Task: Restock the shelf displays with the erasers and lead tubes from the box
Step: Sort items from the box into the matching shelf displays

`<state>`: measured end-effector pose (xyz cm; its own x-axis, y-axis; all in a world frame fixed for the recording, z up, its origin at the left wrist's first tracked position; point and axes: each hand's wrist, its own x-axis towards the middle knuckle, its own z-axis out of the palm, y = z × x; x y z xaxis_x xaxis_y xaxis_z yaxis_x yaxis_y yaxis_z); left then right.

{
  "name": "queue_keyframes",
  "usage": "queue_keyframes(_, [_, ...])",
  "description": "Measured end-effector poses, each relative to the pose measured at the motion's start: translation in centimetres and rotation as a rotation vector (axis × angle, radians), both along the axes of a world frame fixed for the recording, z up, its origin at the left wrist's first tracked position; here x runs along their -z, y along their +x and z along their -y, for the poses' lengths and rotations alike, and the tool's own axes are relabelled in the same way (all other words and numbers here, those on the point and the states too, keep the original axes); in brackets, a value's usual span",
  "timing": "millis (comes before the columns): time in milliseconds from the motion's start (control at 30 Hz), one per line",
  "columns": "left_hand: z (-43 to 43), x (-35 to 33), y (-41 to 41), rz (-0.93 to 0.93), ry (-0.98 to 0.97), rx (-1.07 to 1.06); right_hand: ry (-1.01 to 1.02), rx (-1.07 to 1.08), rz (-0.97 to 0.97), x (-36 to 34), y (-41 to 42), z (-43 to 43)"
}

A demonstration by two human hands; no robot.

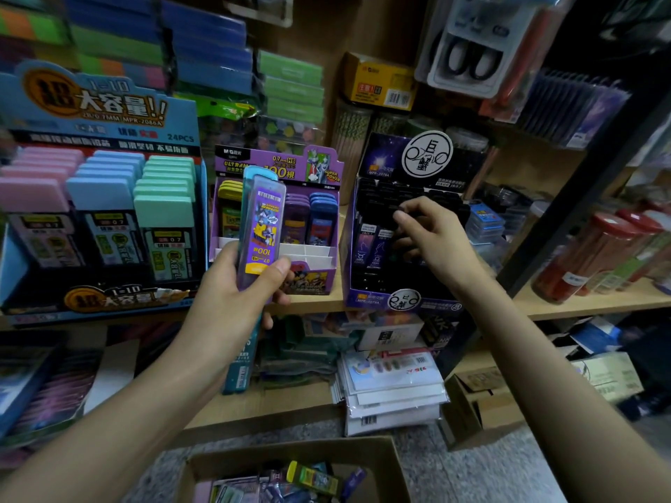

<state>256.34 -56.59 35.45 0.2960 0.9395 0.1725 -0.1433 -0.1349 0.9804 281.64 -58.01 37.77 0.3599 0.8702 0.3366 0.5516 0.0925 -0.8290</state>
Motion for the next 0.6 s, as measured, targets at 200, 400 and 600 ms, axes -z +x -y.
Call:
queue_keyframes(200, [0.1,0.4,0.3,0.009,-0.009,0.035,-0.1,0.153,0.195,-0.1,0.0,0.8])
queue_keyframes(400, [0.3,0.7,0.5,-0.052,0.027,0.11,-0.039,0.163,0.355,-2.7,-3.3,3.0])
queue_keyframes(600, [1.6,0.4,0.8,-0.12,0.022,0.255,-0.13,-0.225,-0.258,-3.2,-9.0,4.0])
